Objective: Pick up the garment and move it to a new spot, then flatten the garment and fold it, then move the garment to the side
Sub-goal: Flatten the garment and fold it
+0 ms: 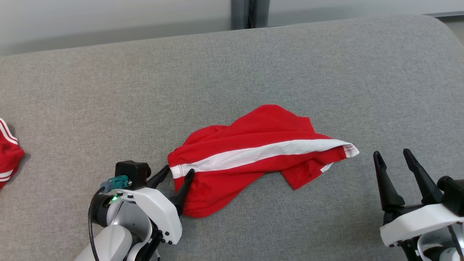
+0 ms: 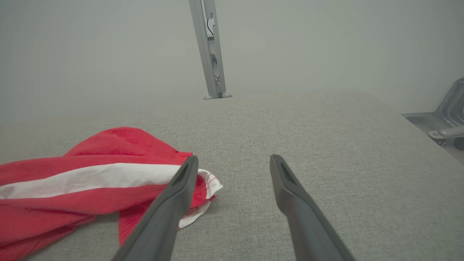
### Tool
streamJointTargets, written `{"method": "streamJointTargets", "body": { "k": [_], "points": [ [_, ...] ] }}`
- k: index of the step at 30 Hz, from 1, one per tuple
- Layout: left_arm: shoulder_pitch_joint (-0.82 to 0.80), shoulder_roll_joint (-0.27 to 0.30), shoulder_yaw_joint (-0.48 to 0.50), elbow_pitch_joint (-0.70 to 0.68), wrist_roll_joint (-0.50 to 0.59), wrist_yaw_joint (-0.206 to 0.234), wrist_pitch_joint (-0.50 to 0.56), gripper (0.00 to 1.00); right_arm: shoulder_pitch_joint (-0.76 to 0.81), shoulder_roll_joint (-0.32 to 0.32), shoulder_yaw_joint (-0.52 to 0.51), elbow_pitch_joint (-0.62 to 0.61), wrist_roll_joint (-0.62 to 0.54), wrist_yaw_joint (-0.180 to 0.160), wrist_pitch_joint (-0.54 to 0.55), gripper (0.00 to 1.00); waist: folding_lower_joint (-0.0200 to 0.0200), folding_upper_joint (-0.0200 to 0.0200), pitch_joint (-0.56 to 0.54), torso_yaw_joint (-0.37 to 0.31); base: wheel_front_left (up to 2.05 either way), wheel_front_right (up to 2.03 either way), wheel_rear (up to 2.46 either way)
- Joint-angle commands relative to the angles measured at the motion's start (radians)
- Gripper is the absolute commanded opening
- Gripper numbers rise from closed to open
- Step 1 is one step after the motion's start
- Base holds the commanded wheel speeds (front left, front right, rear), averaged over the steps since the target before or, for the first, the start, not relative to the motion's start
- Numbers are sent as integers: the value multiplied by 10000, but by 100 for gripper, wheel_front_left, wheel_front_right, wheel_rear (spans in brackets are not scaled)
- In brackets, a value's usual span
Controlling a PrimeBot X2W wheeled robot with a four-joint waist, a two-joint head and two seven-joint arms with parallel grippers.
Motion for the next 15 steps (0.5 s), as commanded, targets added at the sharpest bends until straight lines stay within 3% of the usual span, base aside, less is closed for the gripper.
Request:
{"method": "streamJointTargets", "body": {
  "k": [1, 2, 3, 9, 15],
  "points": [
    [-164, 38, 17, -11, -11, -53, -7, 67, -137, -16, -101, 31, 56, 1, -73, 100, 0, 0, 68, 4, 0, 0, 0],
    [-181, 36, 12, -25, -17, -61, -24, 37, -158, -15, -130, 80, 39, 1, -101, 100, 0, 0, 107, 20, 0, 0, 0],
    [-239, 71, 13, -38, 63, -45, -86, 0, -187, -15, -148, 145, 55, 1, -125, 100, 0, 0, 142, 39, 0, 0, 0],
    [-354, 95, -32, -98, 139, -52, -148, 0, -538, -370, 45, 894, 273, 3, -147, 100, 0, 0, 292, 186, 0, 0, 0],
    [-491, 77, -67, -48, 204, -67, -204, 0, -1320, -962, 1070, 2224, 790, 3, -271, 100, 0, 0, 456, 377, 0, 0, 0]
  ]
}}
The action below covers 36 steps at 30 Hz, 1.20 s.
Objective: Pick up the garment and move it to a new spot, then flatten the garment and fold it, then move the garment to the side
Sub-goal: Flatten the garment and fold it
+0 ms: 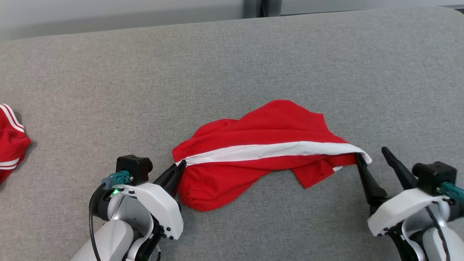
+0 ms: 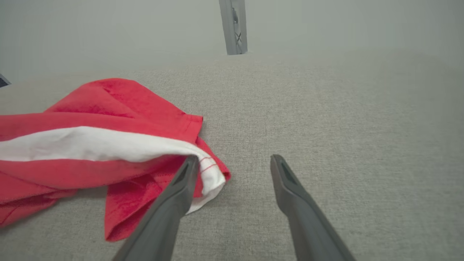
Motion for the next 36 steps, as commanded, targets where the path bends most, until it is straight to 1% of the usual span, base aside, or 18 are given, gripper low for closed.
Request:
{"method": "streamJointTargets", "body": {
  "k": [1, 6, 7, 8, 9, 10, 15, 19, 24, 29, 36],
  "points": [
    [-221, 48, 14, 21, 86, -26, -52, 0, -218, -175, 222, 233, 87, 3, -81, 100, 0, 0, 37, 62, 0, 0, 0],
    [-245, 27, -14, 80, 85, -28, -123, 0, -661, -396, 945, 1000, 568, 3, -290, 100, 0, 0, 78, 136, 0, 0, 0],
    [-249, 32, -9, 87, 92, -14, -132, 0, -717, -436, 1062, 1101, 622, 3, -316, 91, 0, 0, 83, 134, 0, 0, 0],
    [-249, 30, -16, 92, 97, -3, -152, 0, -777, -445, 1163, 1227, 725, 3, -366, 55, 0, 0, 88, 133, 0, 0, 0],
    [-248, 34, -14, 93, 104, 1, -163, 0, -839, -464, 1247, 1337, 809, 3, -375, 30, 0, 0, 94, 135, 0, 0, 0],
    [-250, 35, -18, 93, 114, 5, -183, 0, -885, -510, 1317, 1388, 874, 3, -431, 1, 0, 0, 97, 134, 0, 0, 0],
    [-310, 92, 17, 87, 216, 42, -401, 0, -1057, -642, 1433, 1508, 1038, 3, -762, 0, 0, 0, 57, 123, 0, 0, 0],
    [-382, 129, 139, -85, 285, 102, -721, 0, -1040, -732, 1201, 1085, 907, 3, -1175, 0, 0, 0, -92, 138, 0, 0, 0],
    [-498, 279, 373, -609, 273, 151, -924, 0, -988, -830, 621, 20, 670, 2, -1485, 0, 0, 0, -401, 163, 0, 0, 0],
    [-767, 607, 602, -1602, 288, 85, -811, 0, -1100, -924, 93, -1330, 447, 2, -1235, 0, 0, 0, -778, 237, 0, 0, 0],
    [-1406, 1214, 1057, -3163, 601, 356, -634, 0, -1554, -952, -643, -3215, 192, 2, -679, 0, 0, 0, -1253, 314, 0, 0, 0]
  ]
}}
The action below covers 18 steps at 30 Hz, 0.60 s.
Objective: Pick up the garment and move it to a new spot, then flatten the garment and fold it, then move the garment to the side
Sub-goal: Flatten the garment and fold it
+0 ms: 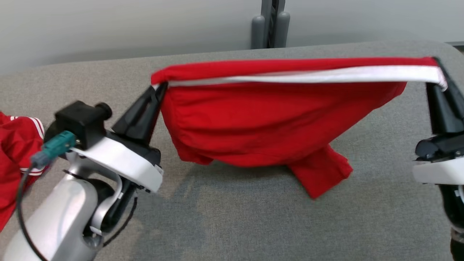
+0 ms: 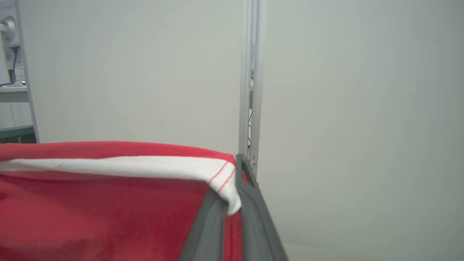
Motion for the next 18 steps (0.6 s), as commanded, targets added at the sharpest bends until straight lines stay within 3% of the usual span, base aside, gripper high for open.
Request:
{"method": "streamJointTargets", "body": {
  "k": [1, 10, 13, 18],
  "points": [
    [-222, 177, 189, -295, 94, 140, 49, 0, -175, -29, -202, -346, -86, -2, 133, 0, 0, 0, -151, 23, 0, 0, 0],
    [-510, 556, 616, -1743, 330, 634, 249, 0, -376, 217, -567, -1428, -104, -2, 925, 0, 0, 0, -307, 88, 0, 0, 0],
    [-776, 692, 669, -1764, 450, 602, 332, 0, -615, 226, -399, -1269, 130, -2, 1102, 0, 0, 0, -182, 87, 0, 0, 0],
    [-1716, 554, 689, -914, 105, 74, 491, 0, -1761, -261, 67, -161, 449, -4, 1259, 0, 0, 0, 201, 49, 0, 0, 0]
  ]
}}
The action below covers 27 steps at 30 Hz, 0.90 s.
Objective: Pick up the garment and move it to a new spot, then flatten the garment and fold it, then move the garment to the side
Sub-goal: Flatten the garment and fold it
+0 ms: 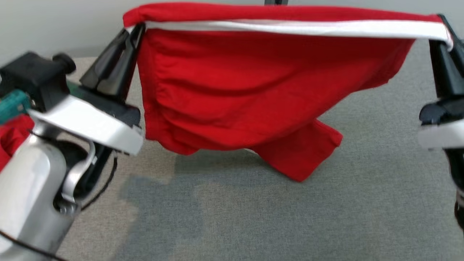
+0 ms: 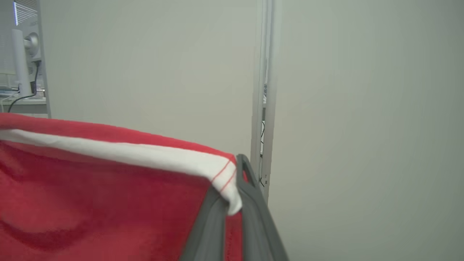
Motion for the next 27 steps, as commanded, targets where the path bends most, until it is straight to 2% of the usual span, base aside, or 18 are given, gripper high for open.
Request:
{"method": "streamJointTargets", "body": {
  "k": [1, 4, 10, 11, 12, 16, 20, 23, 27],
  "points": [
    [-646, -85, 81, 553, -206, -286, 51, 0, -649, -288, 202, 625, 190, 0, 72, 0, 0, -1, 254, -16, 0, 0, 0],
    [-1791, -265, 120, 1759, -306, -775, 30, 0, -1923, -606, 648, 1894, 635, -2, 45, 0, 0, -1, 654, -6, 0, 0, 0],
    [-4677, -1071, 92, 4981, -352, -1746, -368, 0, -4921, -1010, 1636, 4813, 1395, -2, -557, 0, 0, -1, 1579, 57, 0, 0, 0],
    [-4677, -1071, 92, 4981, -352, -1746, -368, 0, -4921, -1010, 1636, 4813, 1395, -2, -557, 0, 0, -1, 1579, 57, 0, 0, 0],
    [-5157, -1216, 101, 5591, -330, -1878, -487, 0, -5458, -1045, 1765, 5296, 1437, -5, -745, 0, 0, -1, 1727, 39, 0, 0, 0],
    [-6841, -1583, 36, 7753, -79, -2348, -1009, 0, -7523, -781, 2127, 7252, 1275, -14, -1638, 0, 0, -1, 2110, -175, 0, 0, 0],
    [-7996, -1872, 42, 9524, 76, -2586, -1723, 0, -9033, -356, 2310, 9146, 985, -26, -2454, 0, 0, -1, 2262, -405, 0, 0, 0],
    [-8445, -2113, -23, 10711, -17, -2801, -1990, 0, -9673, -5, 2578, 10417, 798, -28, -2714, 0, 0, -1, 2426, -529, 0, 0, 0],
    [-8383, -2525, -166, 11804, -250, -3033, -2421, 0, -9900, 334, 3045, 11482, 917, -25, -2972, 0, 0, -1, 2697, -594, 0, 0, 0]
  ]
}}
